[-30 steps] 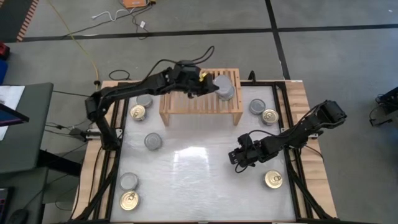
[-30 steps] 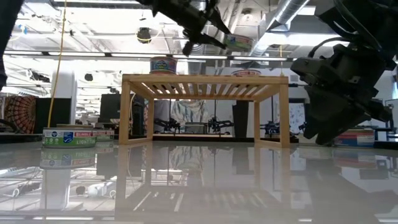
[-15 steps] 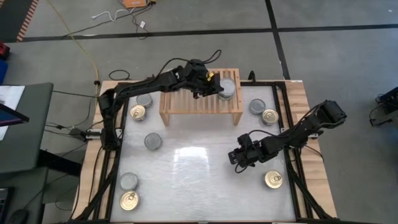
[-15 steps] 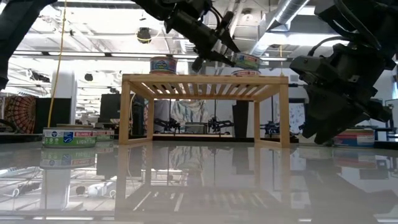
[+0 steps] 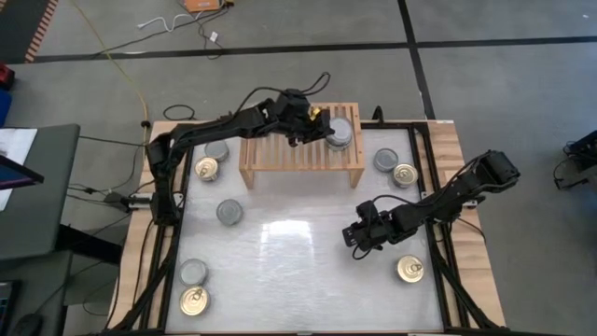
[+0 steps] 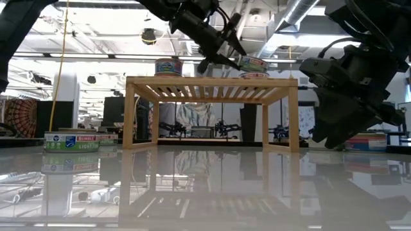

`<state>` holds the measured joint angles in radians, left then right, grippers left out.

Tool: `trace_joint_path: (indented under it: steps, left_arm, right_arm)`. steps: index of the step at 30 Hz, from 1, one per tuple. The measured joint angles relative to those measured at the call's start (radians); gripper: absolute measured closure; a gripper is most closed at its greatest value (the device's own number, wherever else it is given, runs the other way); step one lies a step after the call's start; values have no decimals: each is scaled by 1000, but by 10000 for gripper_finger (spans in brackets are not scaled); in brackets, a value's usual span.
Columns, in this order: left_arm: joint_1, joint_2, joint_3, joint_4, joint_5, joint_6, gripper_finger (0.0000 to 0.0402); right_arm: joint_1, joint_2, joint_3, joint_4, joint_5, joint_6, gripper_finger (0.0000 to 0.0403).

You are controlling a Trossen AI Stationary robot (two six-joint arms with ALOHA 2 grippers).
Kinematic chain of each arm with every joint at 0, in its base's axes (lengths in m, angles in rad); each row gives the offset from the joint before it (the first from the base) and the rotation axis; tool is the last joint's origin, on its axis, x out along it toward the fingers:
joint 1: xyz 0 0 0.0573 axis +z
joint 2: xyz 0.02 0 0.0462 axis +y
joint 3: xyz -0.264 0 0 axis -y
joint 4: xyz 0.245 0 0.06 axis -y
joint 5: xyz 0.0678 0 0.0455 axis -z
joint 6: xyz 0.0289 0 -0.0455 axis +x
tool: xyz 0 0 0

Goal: Stack canned seafood by type on shelf
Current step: Stack the green tuna can on top of the other green tuna can on the shelf

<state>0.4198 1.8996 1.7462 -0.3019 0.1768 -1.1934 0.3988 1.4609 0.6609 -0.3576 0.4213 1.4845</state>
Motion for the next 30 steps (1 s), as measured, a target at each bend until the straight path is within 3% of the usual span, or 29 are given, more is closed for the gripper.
trace_joint_path:
  steps: [30]
  left_arm:
    - [-21, 0, -1, 2, -26, -37, 249]
  right_arm:
    - [0, 0, 0, 2, 0, 1, 243]
